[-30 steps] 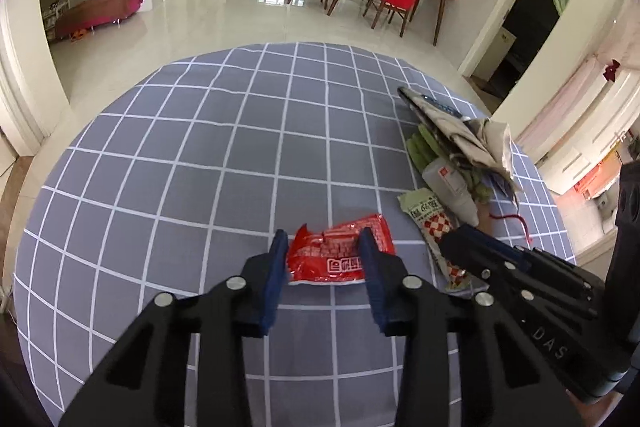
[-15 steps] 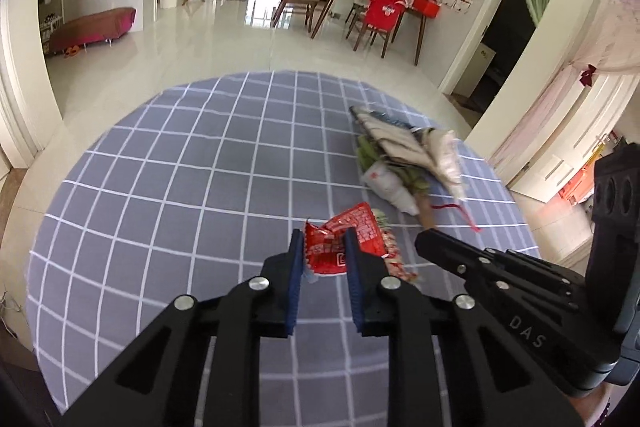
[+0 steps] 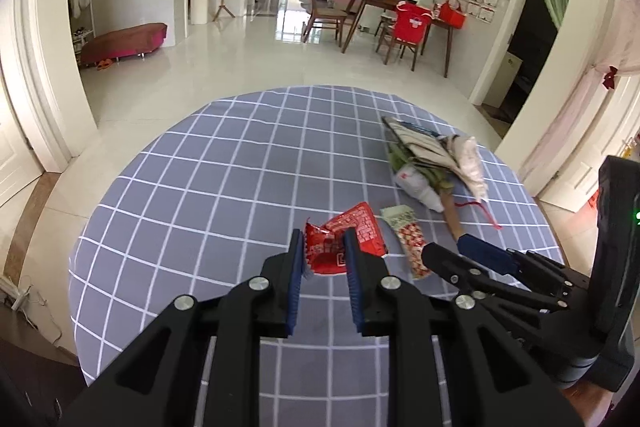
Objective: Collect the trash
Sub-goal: 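Carry both red packets over the blue bucket and open both grippers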
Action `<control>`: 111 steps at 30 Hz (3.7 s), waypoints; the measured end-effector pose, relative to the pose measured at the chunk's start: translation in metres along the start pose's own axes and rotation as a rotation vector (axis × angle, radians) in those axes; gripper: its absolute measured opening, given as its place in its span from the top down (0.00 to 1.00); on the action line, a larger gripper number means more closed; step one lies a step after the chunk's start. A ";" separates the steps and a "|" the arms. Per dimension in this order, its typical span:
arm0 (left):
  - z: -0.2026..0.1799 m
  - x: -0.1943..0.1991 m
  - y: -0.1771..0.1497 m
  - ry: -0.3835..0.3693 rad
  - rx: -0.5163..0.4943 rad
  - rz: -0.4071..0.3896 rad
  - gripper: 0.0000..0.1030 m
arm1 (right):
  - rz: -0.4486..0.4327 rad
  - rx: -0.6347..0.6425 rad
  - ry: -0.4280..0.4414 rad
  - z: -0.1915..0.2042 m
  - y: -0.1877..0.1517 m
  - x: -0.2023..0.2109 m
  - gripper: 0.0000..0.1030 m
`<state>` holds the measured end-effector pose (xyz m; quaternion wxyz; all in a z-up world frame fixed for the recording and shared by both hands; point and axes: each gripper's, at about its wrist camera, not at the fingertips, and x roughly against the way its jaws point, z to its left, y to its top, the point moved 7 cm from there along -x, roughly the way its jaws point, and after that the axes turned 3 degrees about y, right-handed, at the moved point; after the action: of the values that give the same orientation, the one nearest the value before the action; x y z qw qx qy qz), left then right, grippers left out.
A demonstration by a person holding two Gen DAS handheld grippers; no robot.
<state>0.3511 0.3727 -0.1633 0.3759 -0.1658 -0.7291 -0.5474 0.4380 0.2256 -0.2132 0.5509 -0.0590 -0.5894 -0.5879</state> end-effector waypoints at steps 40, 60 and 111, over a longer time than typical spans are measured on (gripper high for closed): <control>-0.362 0.046 -0.116 -0.462 -0.504 0.111 0.81 | -0.344 -0.330 -0.190 -0.249 -0.138 0.265 0.89; -0.518 -0.027 -0.225 -0.440 -0.705 0.320 0.31 | -0.418 -0.627 -0.331 -0.384 -0.251 0.310 0.89; -0.420 -0.009 -0.151 -0.370 -0.551 0.202 0.27 | -0.411 -0.576 -0.262 -0.343 -0.209 0.285 0.34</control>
<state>0.4131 -0.0657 -0.2221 0.2308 -0.4285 -0.5897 -0.6445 0.3771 -0.2625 -0.2420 0.3023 -0.1666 -0.4651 -0.8152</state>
